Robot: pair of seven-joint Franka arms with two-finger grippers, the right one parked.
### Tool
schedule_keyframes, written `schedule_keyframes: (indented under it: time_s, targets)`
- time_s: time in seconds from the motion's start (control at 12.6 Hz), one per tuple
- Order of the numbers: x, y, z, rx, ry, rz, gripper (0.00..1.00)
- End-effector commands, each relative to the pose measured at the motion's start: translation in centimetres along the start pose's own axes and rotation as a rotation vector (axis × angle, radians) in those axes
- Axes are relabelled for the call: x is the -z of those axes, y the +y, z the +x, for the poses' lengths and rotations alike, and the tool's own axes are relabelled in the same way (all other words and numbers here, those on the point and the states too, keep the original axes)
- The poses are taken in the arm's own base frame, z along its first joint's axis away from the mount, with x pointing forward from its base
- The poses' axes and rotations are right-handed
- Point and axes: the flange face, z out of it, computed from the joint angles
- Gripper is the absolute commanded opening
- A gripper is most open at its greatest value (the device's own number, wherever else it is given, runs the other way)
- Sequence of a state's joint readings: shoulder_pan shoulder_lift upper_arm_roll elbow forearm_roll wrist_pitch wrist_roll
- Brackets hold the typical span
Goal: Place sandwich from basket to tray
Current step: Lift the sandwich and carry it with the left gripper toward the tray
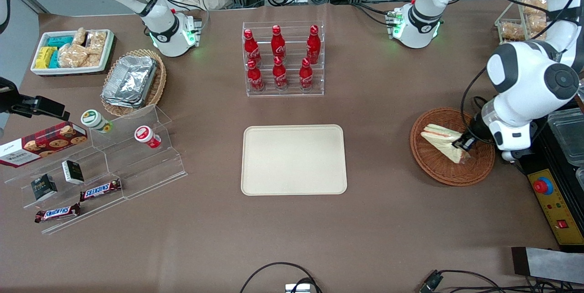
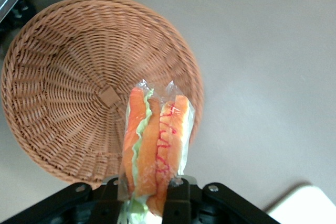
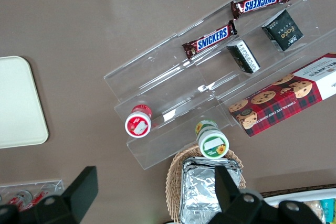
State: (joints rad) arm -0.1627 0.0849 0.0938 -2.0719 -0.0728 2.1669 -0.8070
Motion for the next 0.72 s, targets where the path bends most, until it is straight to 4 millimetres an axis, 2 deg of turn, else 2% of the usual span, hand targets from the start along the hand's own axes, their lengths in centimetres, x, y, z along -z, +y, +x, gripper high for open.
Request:
schedule_keyframes:
  time_s: [0.0,0.48,0.64]
  targets:
    - [2.2,4.4,-4.3,-0.126,0.021,0.019,0.13]
    - [3.5,10.8,-12.7,-0.318,0.041,-0.02,0.13]
    - [2.7,13.2,-15.2,-0.387,0.038,-0.012,0.13]
